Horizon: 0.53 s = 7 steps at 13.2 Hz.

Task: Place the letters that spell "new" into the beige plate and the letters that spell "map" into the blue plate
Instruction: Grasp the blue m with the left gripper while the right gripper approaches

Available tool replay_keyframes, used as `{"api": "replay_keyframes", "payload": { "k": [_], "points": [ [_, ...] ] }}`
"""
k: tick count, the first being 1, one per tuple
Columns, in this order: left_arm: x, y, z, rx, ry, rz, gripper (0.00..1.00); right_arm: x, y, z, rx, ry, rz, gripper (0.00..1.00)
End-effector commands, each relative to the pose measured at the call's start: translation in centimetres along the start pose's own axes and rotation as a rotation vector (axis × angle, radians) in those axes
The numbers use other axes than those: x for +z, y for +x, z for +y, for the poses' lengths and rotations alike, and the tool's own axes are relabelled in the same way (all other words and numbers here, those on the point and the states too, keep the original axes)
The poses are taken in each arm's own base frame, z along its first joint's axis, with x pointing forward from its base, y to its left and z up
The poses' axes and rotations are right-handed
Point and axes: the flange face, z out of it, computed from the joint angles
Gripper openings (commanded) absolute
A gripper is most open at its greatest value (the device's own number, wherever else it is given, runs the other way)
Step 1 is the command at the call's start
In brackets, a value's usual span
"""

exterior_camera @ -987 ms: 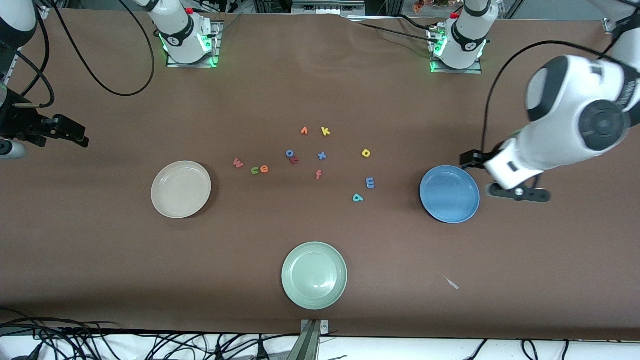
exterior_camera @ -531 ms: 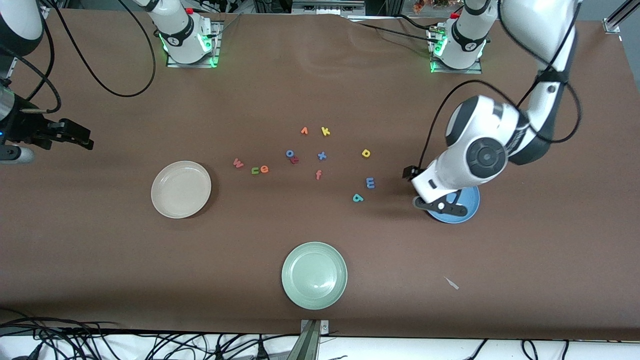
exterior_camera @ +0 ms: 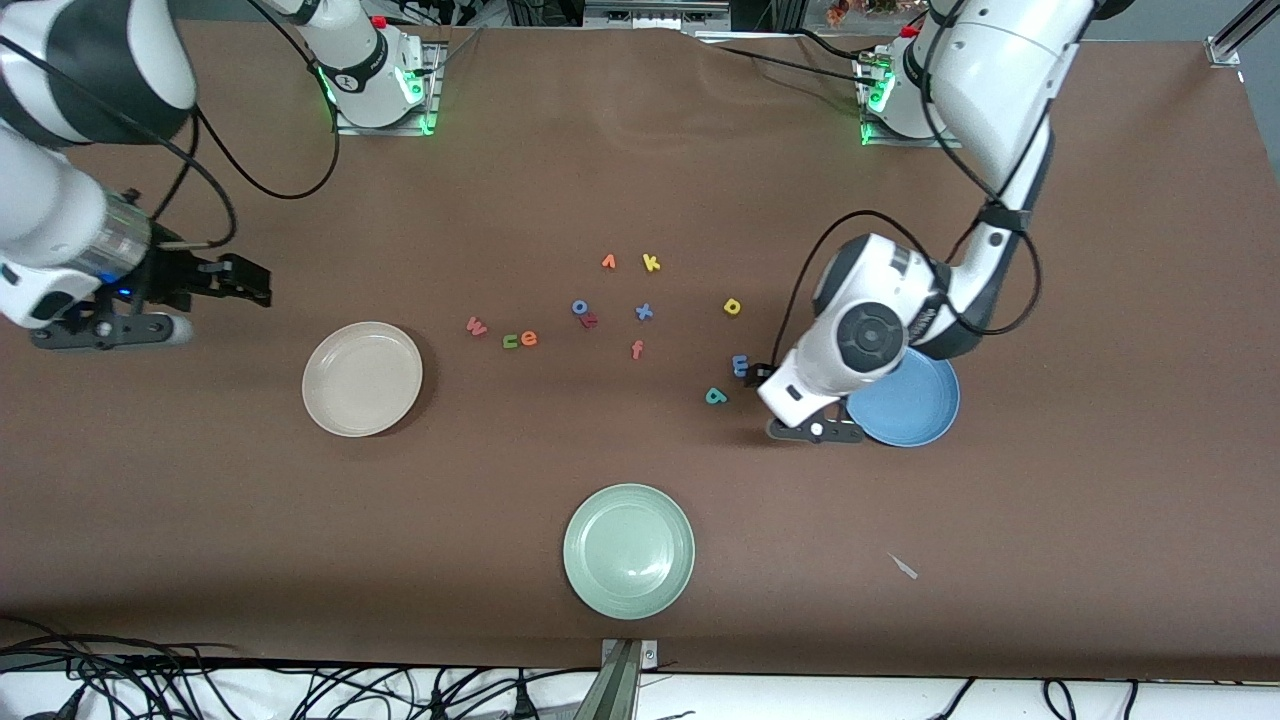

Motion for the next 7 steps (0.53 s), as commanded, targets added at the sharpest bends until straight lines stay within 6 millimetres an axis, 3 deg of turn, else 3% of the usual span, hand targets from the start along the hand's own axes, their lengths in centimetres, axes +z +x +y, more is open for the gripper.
{"api": "replay_keyframes", "payload": {
  "k": [1,3,7],
  "points": [
    [3.1,-0.4,2.8,-0.072,-0.015,0.029,1.0,2.2,1.2,-3.7,0.004,0.0,-0.008,1.0],
    [5.1,-0.8,2.6,-0.136,-0.018,0.01,1.0,4.7,1.7,-6.1,0.002,-0.005,0.002,1.0],
    [8.2,-2.5,2.4,-0.194,0.015,-0.043,1.0,13.1,-0.2,-11.3,0.068,0.021,0.055,1.0]
  ]
}}
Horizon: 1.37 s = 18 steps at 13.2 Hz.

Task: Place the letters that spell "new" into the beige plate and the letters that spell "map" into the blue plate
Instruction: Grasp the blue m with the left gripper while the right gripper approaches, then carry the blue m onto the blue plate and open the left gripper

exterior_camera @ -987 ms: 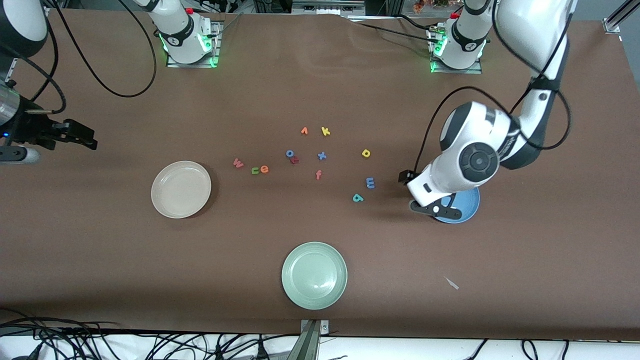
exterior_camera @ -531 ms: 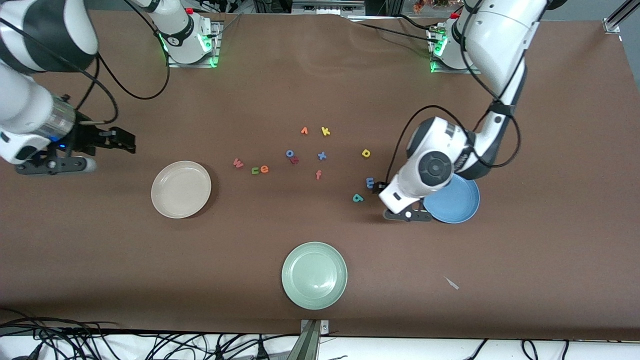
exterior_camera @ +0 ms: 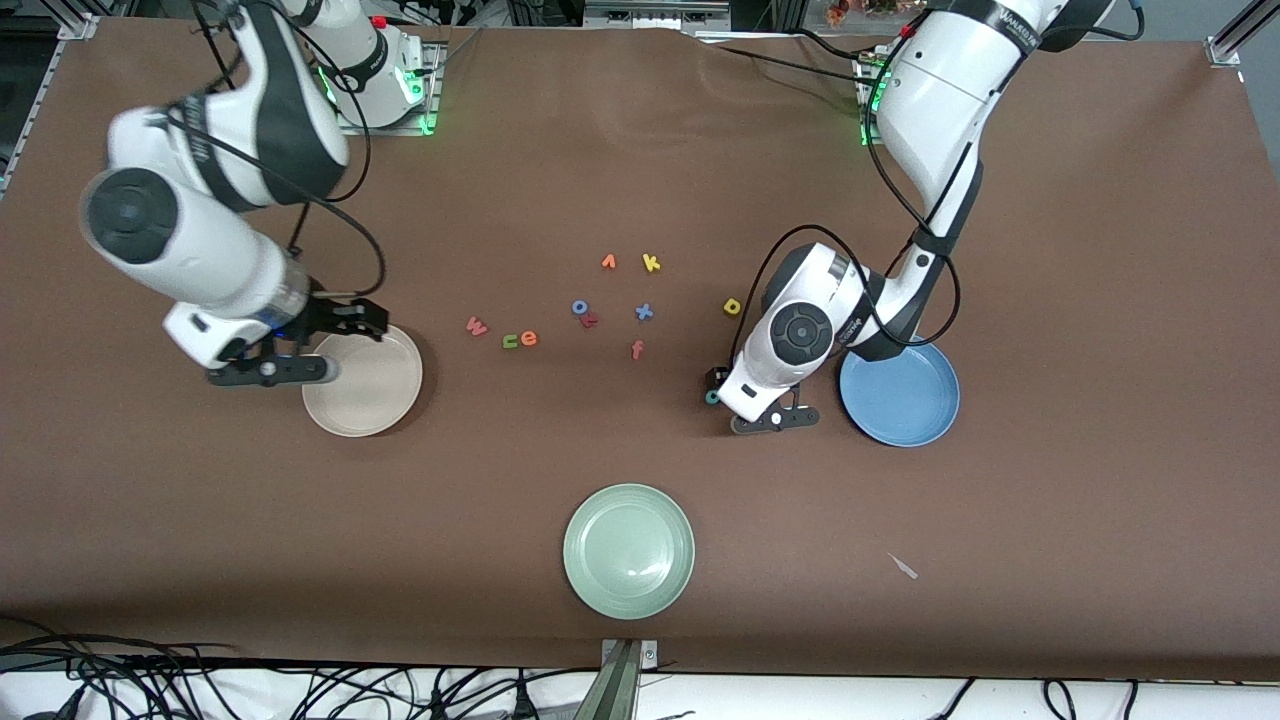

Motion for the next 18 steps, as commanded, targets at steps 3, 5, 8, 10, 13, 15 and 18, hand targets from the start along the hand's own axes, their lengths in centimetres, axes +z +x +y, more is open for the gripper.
{"api": "replay_keyframes", "payload": {
  "k": [3,5,8,10,13,15,18],
  "points": [
    [0.8,-1.5,0.6,-0.054,0.007,-0.022,1.0,8.4,-3.8,-2.4,0.124,0.034,0.048,1.0],
    [1.2,-2.5,1.0,-0.04,0.022,-0.029,1.0,12.3,-5.2,-2.7,0.203,0.049,0.075,1.0],
    [1.1,-2.7,1.0,-0.037,0.026,-0.03,0.73,16.1,-6.7,-3.6,0.318,0.059,0.069,1.0],
    [0.9,-2.6,1.0,-0.016,0.028,-0.024,0.34,17.5,-7.2,-5.1,0.372,0.065,0.054,1.0],
    [0.0,-2.6,0.7,-0.016,0.034,-0.031,0.06,20.1,-7.2,-5.8,0.377,0.074,0.059,1.0],
    [-1.5,-2.3,0.2,0.01,0.042,-0.034,0.05,21.4,-7.3,-6.2,0.371,0.077,0.06,1.0],
    [-5.7,0.4,-3.9,0.076,0.043,-0.054,0.05,23.3,-8.7,-6.2,0.363,0.081,0.067,1.0]
  ]
}}
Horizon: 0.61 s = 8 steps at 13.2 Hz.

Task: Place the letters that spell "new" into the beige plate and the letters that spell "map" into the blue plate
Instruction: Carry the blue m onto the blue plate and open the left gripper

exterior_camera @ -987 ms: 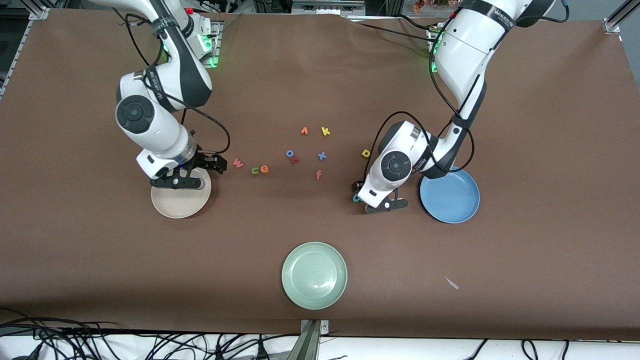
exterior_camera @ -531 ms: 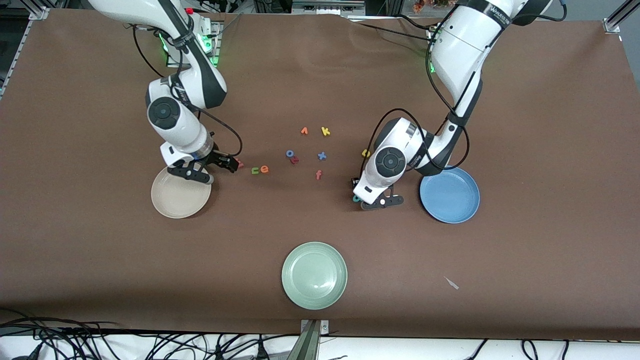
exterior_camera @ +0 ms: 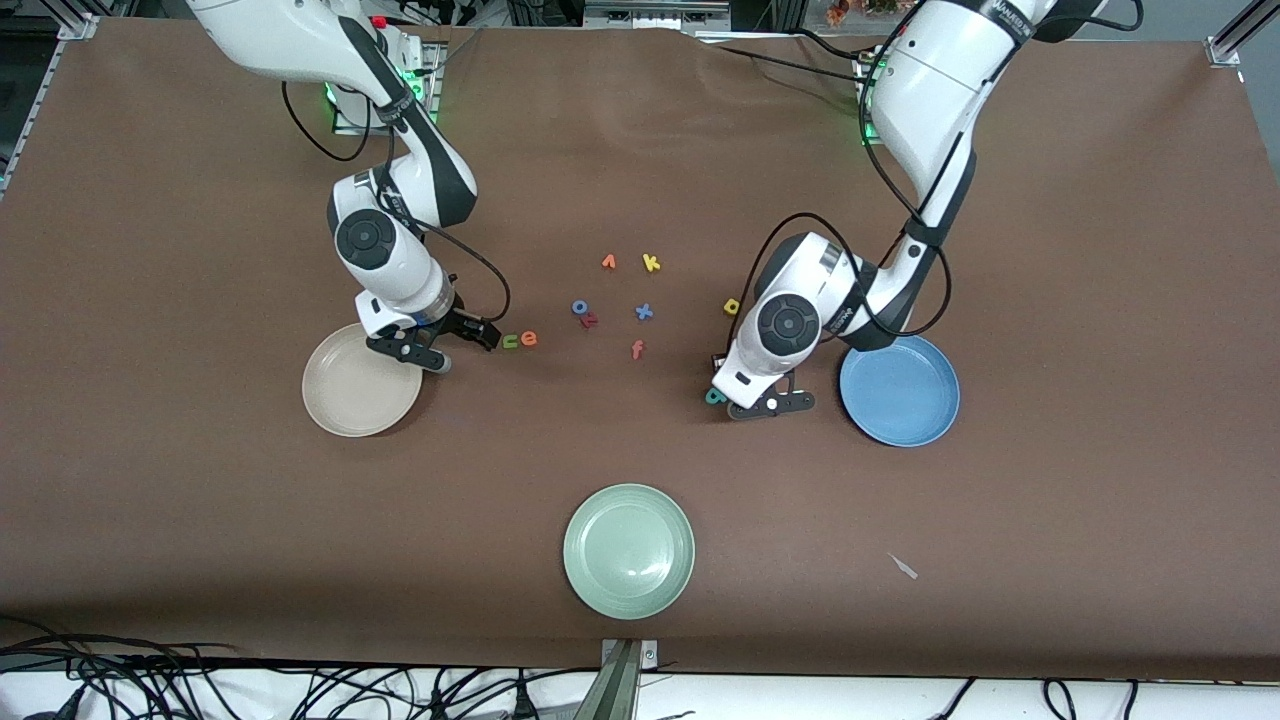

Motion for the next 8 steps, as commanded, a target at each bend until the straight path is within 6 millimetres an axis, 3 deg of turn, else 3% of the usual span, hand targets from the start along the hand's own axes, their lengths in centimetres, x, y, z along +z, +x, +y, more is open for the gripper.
{"api": "replay_keyframes", "payload": {
  "k": [1,3,6,8],
  "points": [
    [-4.7,1.7,-4.9,0.094,-0.004,-0.02,0.05,0.8,-1.3,0.3,0.007,0.008,0.006,1.0],
    [-5.5,3.4,-8.6,0.173,-0.004,-0.035,0.05,1.1,-1.4,0.5,0.01,0.004,0.001,1.0],
    [-5.7,6.1,-13.9,0.349,0.147,0.012,0.06,1.7,-2.1,0.8,0.035,-0.004,-0.008,0.99],
    [-4.0,7.4,-17.0,0.362,0.19,-0.007,0.06,2.1,-2.7,0.6,0.037,-0.011,-0.016,0.95]
  ]
}}
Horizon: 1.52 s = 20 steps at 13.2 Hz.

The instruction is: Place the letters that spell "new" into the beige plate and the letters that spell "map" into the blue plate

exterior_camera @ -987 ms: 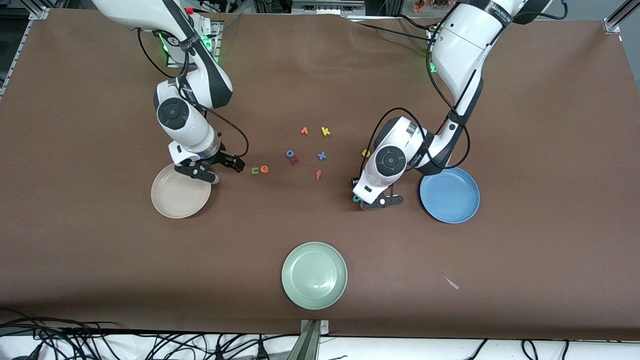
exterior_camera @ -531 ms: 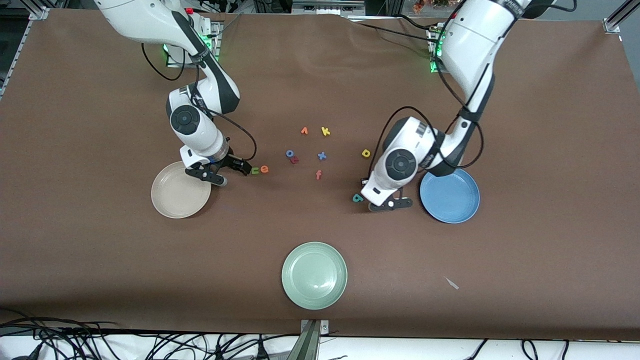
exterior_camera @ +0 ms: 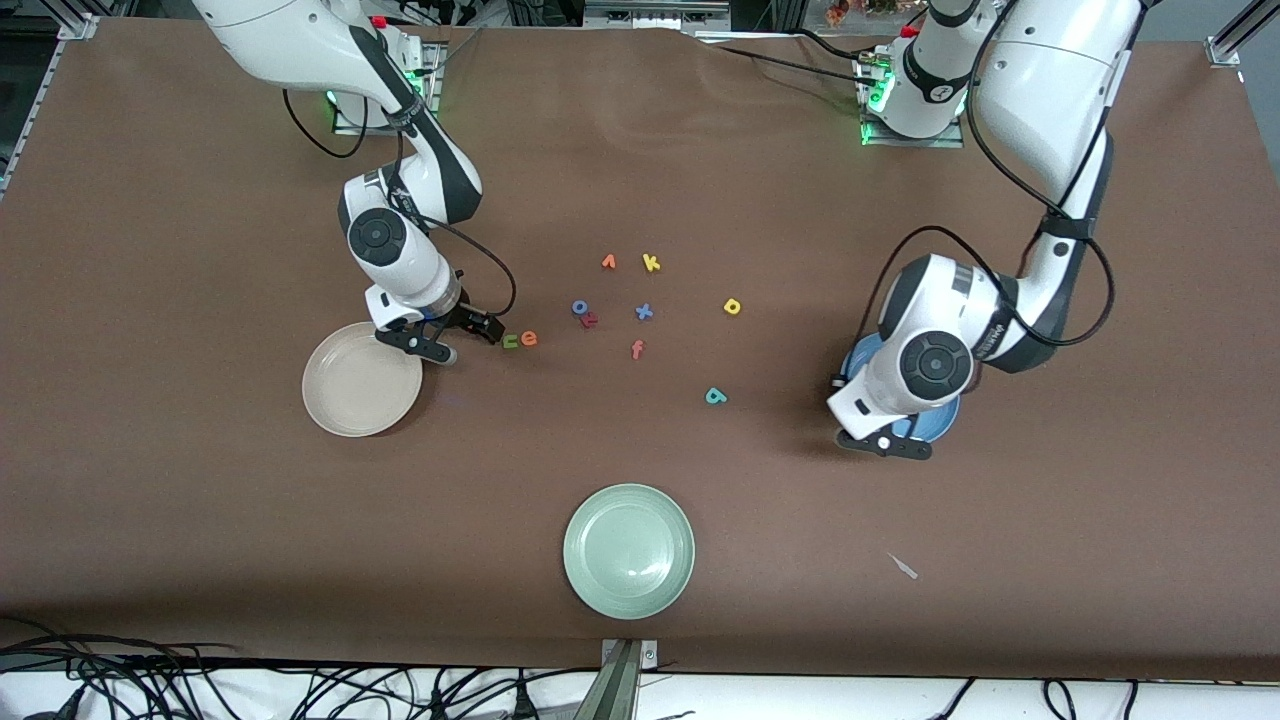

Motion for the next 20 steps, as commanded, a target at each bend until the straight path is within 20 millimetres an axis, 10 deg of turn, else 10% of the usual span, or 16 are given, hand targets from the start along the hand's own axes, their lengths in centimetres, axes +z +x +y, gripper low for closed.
{"api": "replay_keyframes", "payload": {
  "k": [1,3,4,5,9,15,20],
  "points": [
    [2.8,0.0,-2.6,0.04,0.032,-0.042,0.07,0.4,-1.1,-0.2,0.017,0.003,0.001,0.92],
    [3.4,0.0,-2.6,0.027,0.021,-0.051,0.36,0.5,-1.2,-0.2,0.014,0.002,-0.001,0.87],
    [3.2,0.0,-2.2,0.022,0.016,-0.047,0.78,0.7,-1.2,-0.2,0.014,0.0,-0.003,0.84],
    [2.9,0.0,-1.7,0.016,0.016,-0.044,1.0,0.7,-1.1,-0.2,0.014,0.002,0.0,0.81],
    [-0.8,-0.7,2.0,0.06,-0.006,-0.015,1.0,1.0,-1.1,-0.2,0.011,0.005,0.005,0.71],
    [-4.4,-0.1,9.3,-0.072,-0.084,0.044,0.99,0.9,-1.2,-0.2,0.008,0.006,0.005,0.21],
    [-4.0,0.7,14.8,-0.444,-0.109,0.044,0.98,-3.1,0.8,-0.5,-0.042,-0.013,0.005,0.17]
  ]
}}
